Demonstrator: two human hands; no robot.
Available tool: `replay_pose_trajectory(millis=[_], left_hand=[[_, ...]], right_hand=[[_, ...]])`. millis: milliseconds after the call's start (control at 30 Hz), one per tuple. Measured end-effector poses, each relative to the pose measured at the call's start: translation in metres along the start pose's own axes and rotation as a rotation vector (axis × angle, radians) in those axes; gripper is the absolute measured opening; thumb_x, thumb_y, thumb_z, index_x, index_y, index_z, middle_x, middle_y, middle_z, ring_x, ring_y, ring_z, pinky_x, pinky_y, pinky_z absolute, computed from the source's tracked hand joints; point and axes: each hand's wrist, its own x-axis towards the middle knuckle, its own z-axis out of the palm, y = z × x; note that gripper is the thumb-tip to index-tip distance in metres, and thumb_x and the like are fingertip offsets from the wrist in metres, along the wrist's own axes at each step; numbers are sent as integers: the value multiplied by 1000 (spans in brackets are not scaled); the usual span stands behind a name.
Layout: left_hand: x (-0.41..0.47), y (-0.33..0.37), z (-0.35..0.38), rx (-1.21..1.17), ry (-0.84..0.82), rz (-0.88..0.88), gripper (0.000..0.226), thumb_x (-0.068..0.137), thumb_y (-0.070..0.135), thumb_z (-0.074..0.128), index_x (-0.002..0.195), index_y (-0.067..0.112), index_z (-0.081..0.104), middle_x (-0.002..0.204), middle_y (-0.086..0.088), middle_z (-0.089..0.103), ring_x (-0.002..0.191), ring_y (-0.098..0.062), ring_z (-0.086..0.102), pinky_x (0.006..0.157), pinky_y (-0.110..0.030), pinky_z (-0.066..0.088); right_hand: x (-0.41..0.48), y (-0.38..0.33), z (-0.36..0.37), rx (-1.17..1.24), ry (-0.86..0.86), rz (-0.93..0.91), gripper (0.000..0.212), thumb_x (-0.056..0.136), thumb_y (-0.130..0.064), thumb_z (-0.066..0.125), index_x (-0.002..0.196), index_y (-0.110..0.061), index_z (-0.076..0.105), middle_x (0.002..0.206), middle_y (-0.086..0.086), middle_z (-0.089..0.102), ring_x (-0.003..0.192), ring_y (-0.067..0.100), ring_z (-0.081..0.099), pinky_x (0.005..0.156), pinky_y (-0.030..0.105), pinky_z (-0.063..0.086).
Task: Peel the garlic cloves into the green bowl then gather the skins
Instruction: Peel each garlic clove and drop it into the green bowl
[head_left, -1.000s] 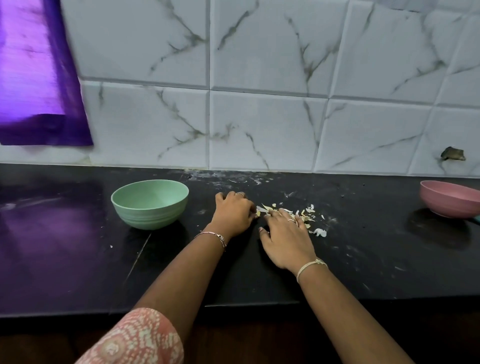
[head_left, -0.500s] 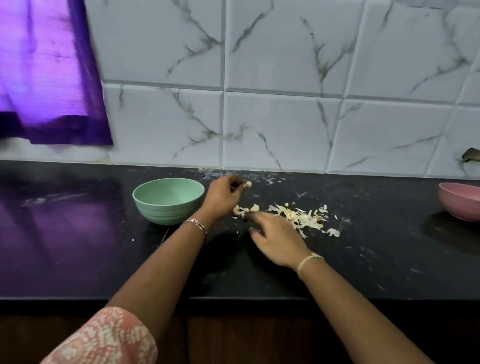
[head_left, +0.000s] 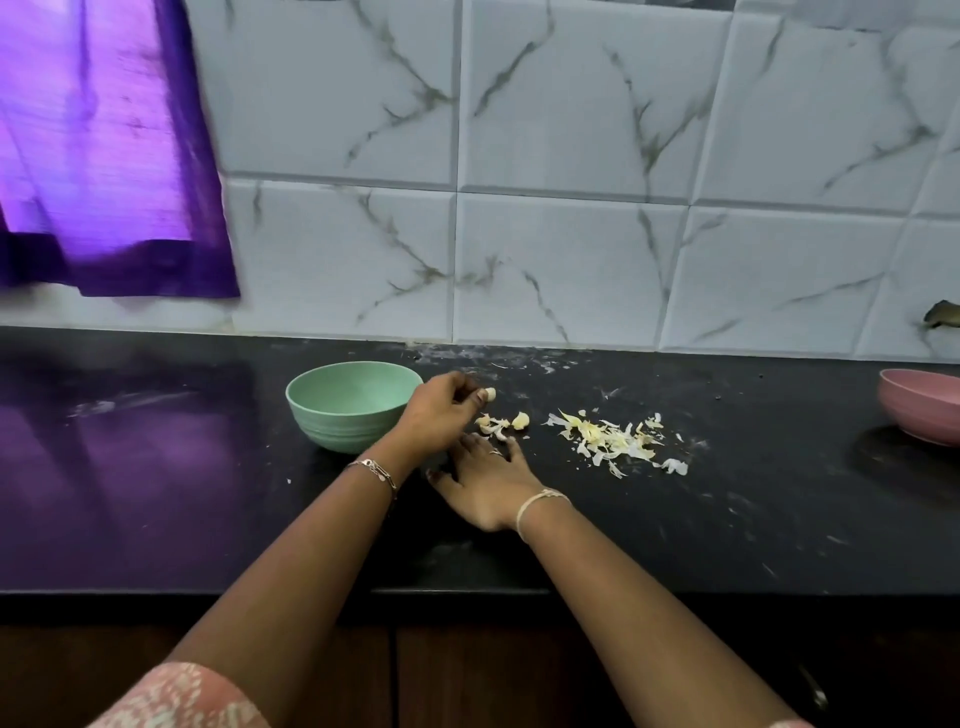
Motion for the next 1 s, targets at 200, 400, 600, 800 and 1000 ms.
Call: replay_pose_trajectory(millis=[200,400,600,800,1000], left_hand=[[-21,-17,19,411,84,0,21,95,22,54,100,5,64,104,-17,66,102,-33,59,84,-37,43],[-26,-15,22,613,82,16,21,95,26,53,104,8,61,112,-13,59,104,-30,58,88,-36,44],[-26,-18,22,497,52,37,25,87,17,53,110,7,56,117,-14,53,108,-31,55,91,-37,44],[-17,-19,29,447,-190,204,45,99,34,45,143,28,43,157,1,27,143,-18,29,112,-42,33],[-11,-24,26,442,-93,109,33,94,28,53,119,9,63,130,-10,57,121,-26,52,100,-34,43]], right_hand=[[-29,37,-13,-13,-36,28,66,102,-52,20,156,-19,5,164,-5,-1,150,9,-1,119,52,-7],[-46,63,-19,-46,-72,67,65,102,-55,16,156,-22,3,163,-8,-2,149,6,-2,120,49,-7],[-35,80,-19,-92,-47,156,74,99,-61,14,156,-16,0,163,-3,-6,150,12,-6,120,50,-6],[-13,90,-22,-144,289,125,53,104,-33,27,154,-19,19,163,-4,13,149,12,10,120,42,5],[13,83,-22,-88,273,72,50,98,-17,38,148,-20,34,154,-2,36,143,16,28,116,38,21]])
